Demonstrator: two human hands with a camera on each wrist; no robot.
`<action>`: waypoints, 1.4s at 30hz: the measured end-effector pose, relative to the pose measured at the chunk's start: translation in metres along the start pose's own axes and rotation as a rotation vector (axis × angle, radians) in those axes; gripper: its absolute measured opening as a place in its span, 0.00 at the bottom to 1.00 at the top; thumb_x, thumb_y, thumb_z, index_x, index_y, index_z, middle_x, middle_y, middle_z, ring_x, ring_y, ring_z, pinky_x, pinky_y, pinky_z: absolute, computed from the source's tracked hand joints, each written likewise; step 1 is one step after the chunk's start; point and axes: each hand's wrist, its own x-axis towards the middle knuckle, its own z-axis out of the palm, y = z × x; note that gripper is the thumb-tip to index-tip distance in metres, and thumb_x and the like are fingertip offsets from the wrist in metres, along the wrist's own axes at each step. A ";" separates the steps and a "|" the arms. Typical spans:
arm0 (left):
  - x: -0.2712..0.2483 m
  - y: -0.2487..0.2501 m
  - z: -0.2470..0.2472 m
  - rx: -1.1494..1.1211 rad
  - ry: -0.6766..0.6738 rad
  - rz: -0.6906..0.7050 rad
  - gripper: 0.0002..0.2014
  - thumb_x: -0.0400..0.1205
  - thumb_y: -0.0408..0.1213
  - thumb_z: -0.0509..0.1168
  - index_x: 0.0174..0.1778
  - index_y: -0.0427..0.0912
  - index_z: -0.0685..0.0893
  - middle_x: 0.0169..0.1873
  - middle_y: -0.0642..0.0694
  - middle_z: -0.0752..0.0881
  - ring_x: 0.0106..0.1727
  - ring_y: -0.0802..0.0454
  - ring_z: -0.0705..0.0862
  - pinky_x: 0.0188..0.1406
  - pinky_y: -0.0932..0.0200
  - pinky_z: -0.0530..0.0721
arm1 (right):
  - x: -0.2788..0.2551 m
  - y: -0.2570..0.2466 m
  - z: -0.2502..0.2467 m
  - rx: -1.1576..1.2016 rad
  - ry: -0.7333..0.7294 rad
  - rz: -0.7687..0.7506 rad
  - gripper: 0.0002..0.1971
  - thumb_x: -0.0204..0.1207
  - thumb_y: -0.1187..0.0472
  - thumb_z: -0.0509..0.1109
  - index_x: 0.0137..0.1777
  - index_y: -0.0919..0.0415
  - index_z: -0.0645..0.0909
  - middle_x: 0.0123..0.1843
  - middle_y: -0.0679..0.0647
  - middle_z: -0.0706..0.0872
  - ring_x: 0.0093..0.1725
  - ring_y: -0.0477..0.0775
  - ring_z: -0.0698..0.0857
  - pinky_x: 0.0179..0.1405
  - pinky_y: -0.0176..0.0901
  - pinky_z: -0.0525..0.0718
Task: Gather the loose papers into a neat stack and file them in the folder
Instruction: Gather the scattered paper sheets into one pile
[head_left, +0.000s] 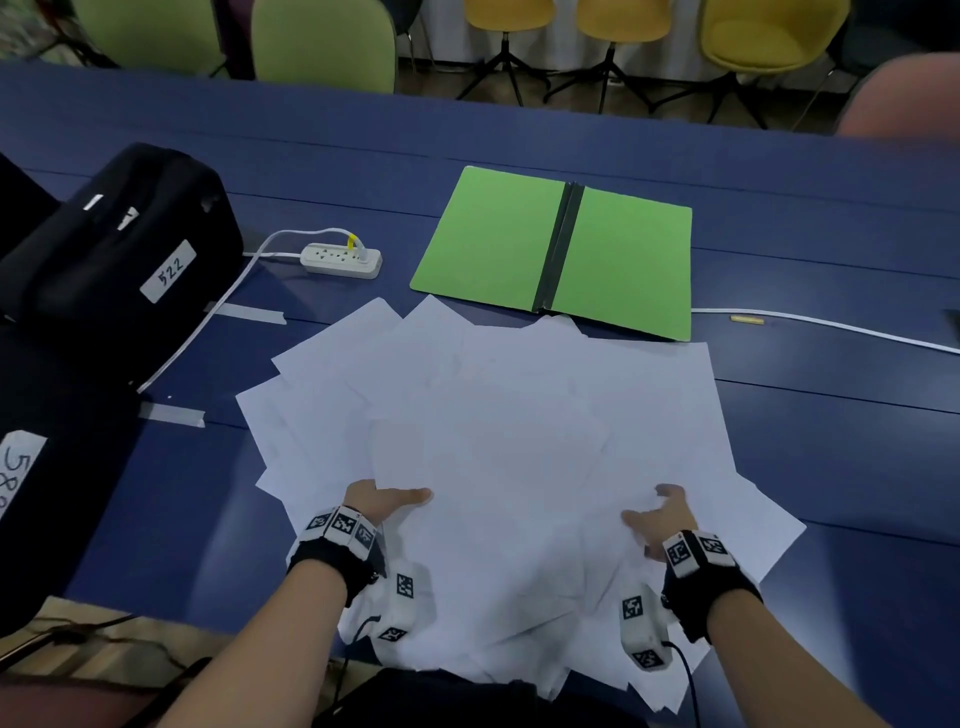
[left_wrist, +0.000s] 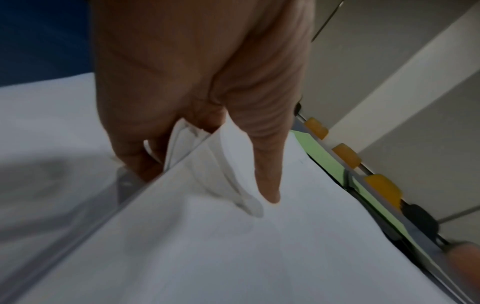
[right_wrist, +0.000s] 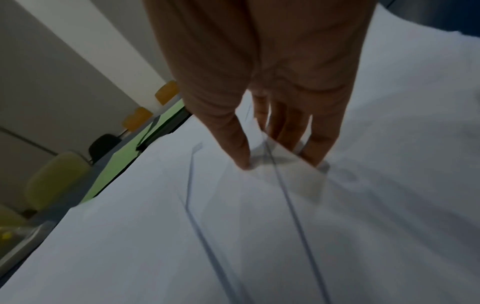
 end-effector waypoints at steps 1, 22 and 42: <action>-0.002 0.002 0.005 -0.044 0.002 0.030 0.32 0.67 0.42 0.82 0.64 0.33 0.81 0.62 0.39 0.85 0.61 0.42 0.83 0.55 0.55 0.81 | 0.001 0.000 0.007 -0.028 -0.055 -0.035 0.38 0.72 0.67 0.71 0.79 0.58 0.56 0.66 0.68 0.77 0.47 0.64 0.81 0.46 0.55 0.85; 0.009 -0.015 0.021 -0.035 0.196 0.182 0.20 0.77 0.24 0.67 0.66 0.27 0.78 0.63 0.31 0.83 0.65 0.34 0.81 0.67 0.47 0.79 | 0.009 0.042 -0.078 0.014 0.325 0.265 0.31 0.63 0.61 0.74 0.64 0.71 0.68 0.68 0.67 0.76 0.60 0.67 0.80 0.61 0.57 0.79; 0.014 -0.018 0.015 -0.087 0.107 0.123 0.16 0.75 0.20 0.67 0.59 0.29 0.79 0.53 0.37 0.83 0.58 0.37 0.82 0.64 0.43 0.80 | 0.010 0.022 -0.064 -0.075 -0.021 -0.035 0.30 0.71 0.64 0.75 0.72 0.68 0.71 0.64 0.61 0.81 0.62 0.68 0.82 0.61 0.58 0.80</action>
